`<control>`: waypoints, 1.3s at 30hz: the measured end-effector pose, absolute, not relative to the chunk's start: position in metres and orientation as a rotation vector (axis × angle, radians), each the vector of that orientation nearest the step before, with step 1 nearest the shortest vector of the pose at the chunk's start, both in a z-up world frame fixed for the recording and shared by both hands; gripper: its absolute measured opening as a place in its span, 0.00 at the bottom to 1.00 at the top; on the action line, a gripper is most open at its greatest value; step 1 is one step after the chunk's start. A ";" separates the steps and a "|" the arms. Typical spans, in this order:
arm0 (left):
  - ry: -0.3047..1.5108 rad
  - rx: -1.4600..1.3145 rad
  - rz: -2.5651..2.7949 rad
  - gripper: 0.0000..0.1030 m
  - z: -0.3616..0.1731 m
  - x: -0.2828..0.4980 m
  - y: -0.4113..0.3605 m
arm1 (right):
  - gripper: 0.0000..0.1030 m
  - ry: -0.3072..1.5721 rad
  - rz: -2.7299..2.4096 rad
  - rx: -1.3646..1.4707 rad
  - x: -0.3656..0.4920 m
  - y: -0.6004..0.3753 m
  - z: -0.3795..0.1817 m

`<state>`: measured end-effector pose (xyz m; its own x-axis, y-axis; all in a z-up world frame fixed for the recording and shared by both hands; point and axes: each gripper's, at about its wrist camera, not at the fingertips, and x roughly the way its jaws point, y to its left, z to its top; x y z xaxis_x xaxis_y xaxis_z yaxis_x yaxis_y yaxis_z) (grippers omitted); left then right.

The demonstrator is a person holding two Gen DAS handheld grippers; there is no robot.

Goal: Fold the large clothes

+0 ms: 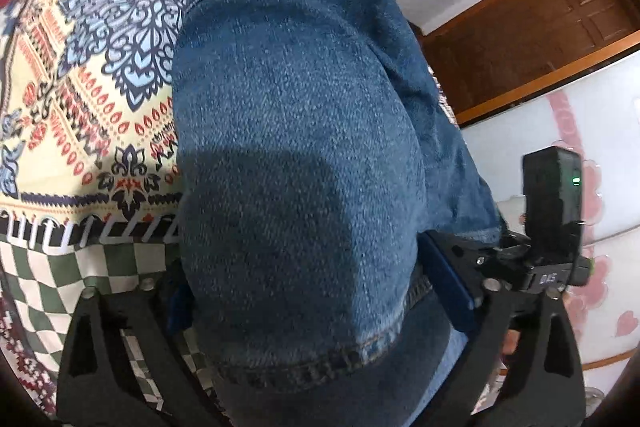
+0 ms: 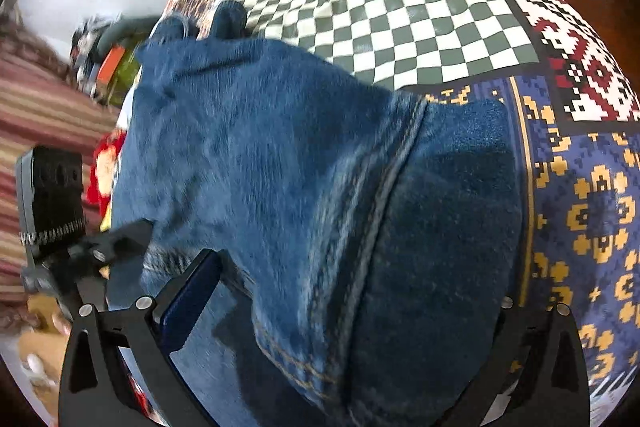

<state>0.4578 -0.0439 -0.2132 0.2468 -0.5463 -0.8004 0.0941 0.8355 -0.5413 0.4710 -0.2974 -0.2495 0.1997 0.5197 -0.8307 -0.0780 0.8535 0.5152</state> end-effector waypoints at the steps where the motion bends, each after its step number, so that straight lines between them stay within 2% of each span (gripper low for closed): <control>1: 1.248 -0.427 -0.452 0.82 -0.210 0.456 -0.044 | 0.92 1.303 0.428 0.404 0.471 -0.296 -0.247; 2: 1.239 -0.418 -0.455 0.74 -0.206 0.453 -0.043 | 0.89 1.299 0.428 0.394 0.469 -0.294 -0.244; 4: 1.230 -0.403 -0.473 0.68 -0.199 0.446 -0.040 | 0.75 1.273 0.440 0.349 0.463 -0.289 -0.232; 5: 1.226 -0.399 -0.476 0.68 -0.195 0.442 -0.038 | 0.72 1.263 0.449 0.335 0.459 -0.288 -0.228; 7: 1.208 -0.359 -0.466 0.66 -0.183 0.431 -0.033 | 0.52 1.258 0.467 0.307 0.451 -0.282 -0.218; 9: 1.162 -0.326 -0.457 0.66 -0.168 0.420 -0.028 | 0.41 1.258 0.498 0.296 0.445 -0.274 -0.205; 10: 1.148 -0.300 -0.453 0.65 -0.160 0.415 -0.026 | 0.39 1.254 0.518 0.279 0.442 -0.268 -0.198; 14: 1.094 -0.256 -0.429 0.63 -0.122 0.393 -0.012 | 0.36 1.210 0.550 0.188 0.428 -0.234 -0.168; 19: 1.058 -0.218 -0.397 0.62 -0.081 0.362 0.023 | 0.32 1.161 0.628 0.203 0.413 -0.199 -0.131; 21: 1.062 -0.232 -0.391 0.62 -0.074 0.348 0.038 | 0.27 1.132 0.685 0.191 0.404 -0.179 -0.114; 24: 1.077 -0.254 -0.345 0.62 -0.078 0.324 0.068 | 0.27 1.094 0.726 0.134 0.390 -0.142 -0.097; 34: 1.154 -0.491 -0.276 0.60 -0.147 0.296 0.169 | 0.27 1.204 0.686 0.105 0.407 -0.062 -0.165; 39: 1.160 -0.436 -0.249 0.62 -0.167 0.315 0.179 | 0.27 1.233 0.666 0.046 0.427 -0.054 -0.193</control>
<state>0.3155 0.1787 -0.1675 0.3851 -0.4086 -0.8275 -0.0329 0.8900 -0.4548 0.4268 -0.0542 -0.1927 0.1689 0.4926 -0.8537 -0.4442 0.8112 0.3802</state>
